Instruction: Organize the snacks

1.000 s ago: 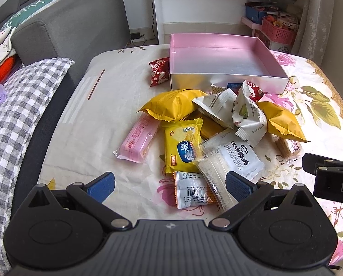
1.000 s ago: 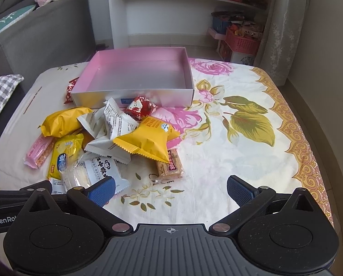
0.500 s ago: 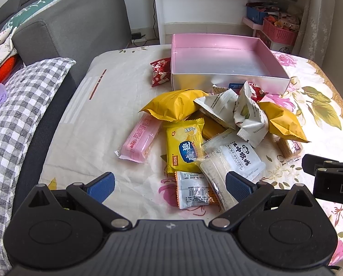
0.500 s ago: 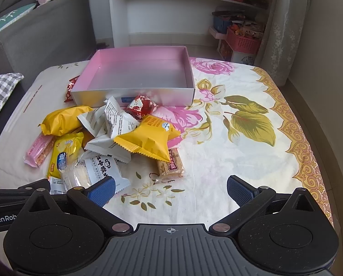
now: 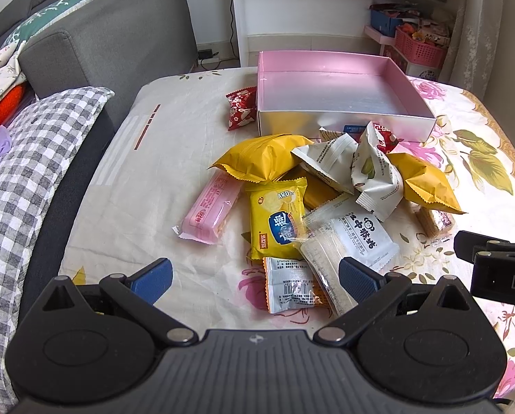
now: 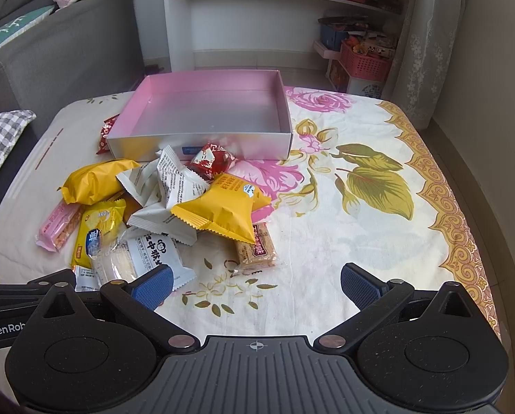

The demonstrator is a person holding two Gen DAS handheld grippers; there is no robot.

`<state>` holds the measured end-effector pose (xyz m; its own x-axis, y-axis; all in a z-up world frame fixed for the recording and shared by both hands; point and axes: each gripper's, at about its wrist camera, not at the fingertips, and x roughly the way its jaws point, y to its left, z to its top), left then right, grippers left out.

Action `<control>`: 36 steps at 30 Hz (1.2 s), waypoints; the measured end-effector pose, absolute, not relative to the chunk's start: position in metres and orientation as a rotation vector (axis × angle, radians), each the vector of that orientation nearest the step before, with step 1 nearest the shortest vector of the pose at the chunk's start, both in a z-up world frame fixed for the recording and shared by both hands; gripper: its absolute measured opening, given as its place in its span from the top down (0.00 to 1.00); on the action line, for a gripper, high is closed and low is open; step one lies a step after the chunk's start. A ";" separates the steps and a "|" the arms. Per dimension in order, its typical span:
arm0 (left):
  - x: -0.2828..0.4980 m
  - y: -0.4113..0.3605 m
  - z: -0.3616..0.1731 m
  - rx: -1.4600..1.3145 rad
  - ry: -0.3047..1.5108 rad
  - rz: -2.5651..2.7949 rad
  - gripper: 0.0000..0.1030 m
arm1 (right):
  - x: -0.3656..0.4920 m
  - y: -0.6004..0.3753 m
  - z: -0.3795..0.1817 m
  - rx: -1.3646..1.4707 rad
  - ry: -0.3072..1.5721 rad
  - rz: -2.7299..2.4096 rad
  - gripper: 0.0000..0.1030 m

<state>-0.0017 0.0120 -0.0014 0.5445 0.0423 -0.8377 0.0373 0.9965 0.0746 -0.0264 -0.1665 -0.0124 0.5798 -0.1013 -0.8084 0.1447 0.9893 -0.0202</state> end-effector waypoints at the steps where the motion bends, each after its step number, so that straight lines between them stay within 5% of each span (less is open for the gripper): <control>1: -0.002 0.012 -0.001 0.087 0.995 0.003 0.00 | -0.026 -0.167 -0.012 0.050 0.942 -0.144 0.00; 36: 0.033 0.017 0.001 0.147 0.893 -0.222 0.01 | 0.011 -0.201 -0.008 0.117 0.898 -0.064 0.00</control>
<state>0.0326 0.0173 0.0014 0.6066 -0.1299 -0.7843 0.2522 0.9670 0.0349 0.0108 -0.2010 -0.0077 0.6218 -0.0067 -0.7832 0.1048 0.9917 0.0747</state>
